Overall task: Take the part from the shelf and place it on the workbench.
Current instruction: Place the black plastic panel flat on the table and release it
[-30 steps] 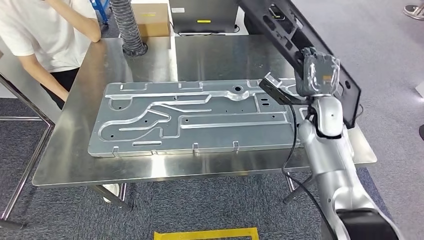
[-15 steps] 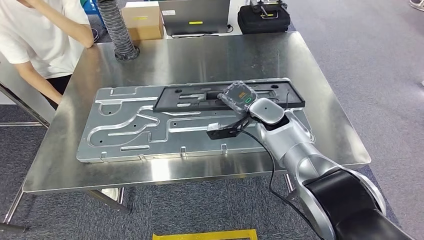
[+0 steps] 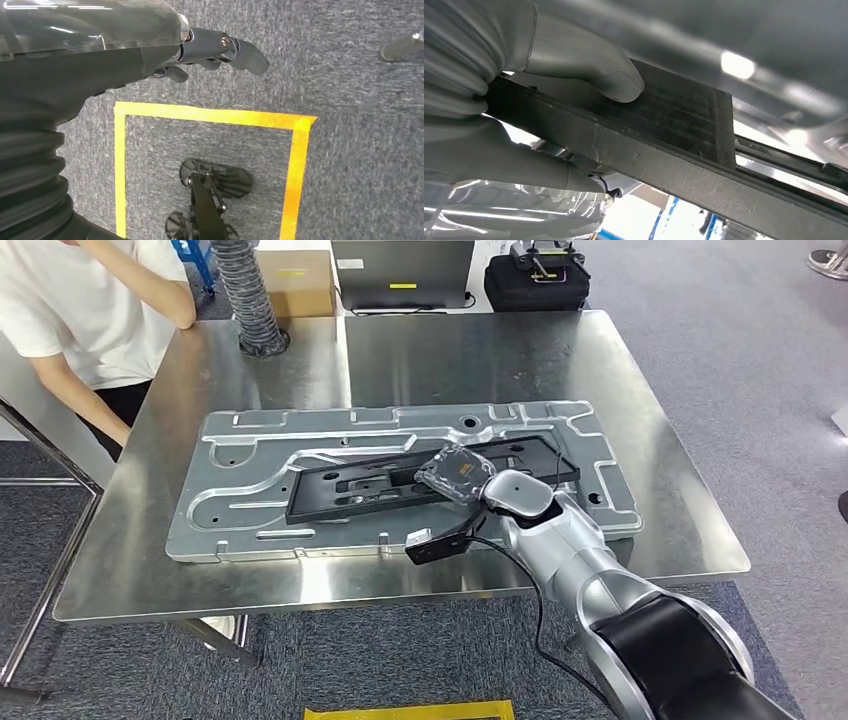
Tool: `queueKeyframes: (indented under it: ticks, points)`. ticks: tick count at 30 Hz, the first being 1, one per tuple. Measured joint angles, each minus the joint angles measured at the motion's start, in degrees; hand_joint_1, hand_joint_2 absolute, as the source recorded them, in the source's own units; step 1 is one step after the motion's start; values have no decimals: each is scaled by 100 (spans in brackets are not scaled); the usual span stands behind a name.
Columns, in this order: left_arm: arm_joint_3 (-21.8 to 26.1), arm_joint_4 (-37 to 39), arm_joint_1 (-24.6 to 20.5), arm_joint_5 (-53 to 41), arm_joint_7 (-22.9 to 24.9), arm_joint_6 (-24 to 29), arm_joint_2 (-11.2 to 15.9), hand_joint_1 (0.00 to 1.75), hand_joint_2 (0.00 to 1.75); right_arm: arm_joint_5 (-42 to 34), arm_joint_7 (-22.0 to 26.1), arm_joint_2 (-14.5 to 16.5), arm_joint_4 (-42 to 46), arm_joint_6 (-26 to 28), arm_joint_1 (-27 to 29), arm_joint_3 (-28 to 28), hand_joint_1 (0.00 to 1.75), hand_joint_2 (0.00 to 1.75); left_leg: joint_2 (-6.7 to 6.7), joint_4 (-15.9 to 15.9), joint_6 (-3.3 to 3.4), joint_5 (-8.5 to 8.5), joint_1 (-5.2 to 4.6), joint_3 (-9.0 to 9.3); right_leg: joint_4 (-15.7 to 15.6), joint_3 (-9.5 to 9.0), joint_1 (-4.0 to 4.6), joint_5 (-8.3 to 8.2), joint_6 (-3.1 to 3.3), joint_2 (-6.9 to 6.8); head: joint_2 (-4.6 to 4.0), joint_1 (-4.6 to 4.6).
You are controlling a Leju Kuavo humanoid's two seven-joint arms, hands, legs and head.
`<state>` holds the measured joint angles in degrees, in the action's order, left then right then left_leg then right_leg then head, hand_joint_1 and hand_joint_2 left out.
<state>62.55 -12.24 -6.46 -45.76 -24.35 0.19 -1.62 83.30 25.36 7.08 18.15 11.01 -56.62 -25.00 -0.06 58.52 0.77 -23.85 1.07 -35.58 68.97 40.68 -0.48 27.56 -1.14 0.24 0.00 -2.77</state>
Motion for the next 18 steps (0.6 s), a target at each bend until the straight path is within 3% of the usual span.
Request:
queueKeyframes:
  ticks: [2, 3, 5, 7, 9, 11, 13, 14, 16, 18]
  points:
    - [-7, 0, -1, -20, -39, -3, -1, 0, 175, -119, 25, 2, -13, 49, 27, 0, 0, 0, 0, 4, -33, -10, -16, 10, -761, -374, 32, -267, 59, -19, 0, 0]
    - [-10, 0, 0, -35, -45, 3, -2, 0, 175, -178, 38, 1, -18, 77, 38, 0, 0, 0, 2, 5, -60, -14, -22, 13, -964, -474, 52, -312, 83, -25, 0, 1]
    - [-19, -1, 2, -73, -44, 31, -2, 0, 87, -290, 80, -9, -35, 142, 85, 2, 0, 0, 10, -10, -123, -11, -24, 26, -1053, -512, 78, -313, 124, -23, 0, 1]
    - [-30, -1, 2, -117, -45, 57, -2, 0, 0, -388, 120, -22, -47, 207, 141, 12, 0, 0, 16, 20, -180, -57, -16, 24, -1110, -547, 51, -344, 183, -19, 0, 0]
    - [-46, 0, 2, -146, -48, 69, 0, 0, 0, -470, 153, -27, -51, 277, 180, 22, 0, 0, 16, 397, -217, -314, -11, -125, -1167, -581, 24, -375, 236, -19, 0, 0]
    - [-59, -1, 3, -154, -43, 77, 3, 0, 0, -535, 187, -29, -57, 333, 233, 27, 0, 0, 14, 1131, -244, -684, -9, -440, -1170, -583, 34, -376, 260, -17, 0, 0]
    - [-66, -1, 7, -155, -30, 79, 4, 0, 0, -592, 210, -30, -60, 395, 308, 36, 0, 0, 15, 1540, -267, -780, -2, -617, -1163, -582, 37, -373, 264, -14, 0, -1]
    - [-68, 0, 6, -156, -23, 79, 4, 0, 0, -628, 226, -30, -60, 439, 336, 44, 0, 0, 15, 1432, -273, -673, 4, -558, -1155, -582, 34, -369, 259, -8, 0, -1]
    - [-73, -1, -1, -159, -12, 80, 7, 0, 0, -752, 298, -30, -46, 575, 362, 90, 0, 0, 15, 731, -275, -323, 21, -208, -1116, -578, 26, -349, 228, 6, 0, -1]
    - [-77, -1, -12, -161, -2, 82, 9, 0, 0, -946, 435, -31, -16, 752, 370, 175, 0, 0, 4, 163, -230, -151, 16, 73, -1053, -547, 45, -323, 172, 23, 0, 0]
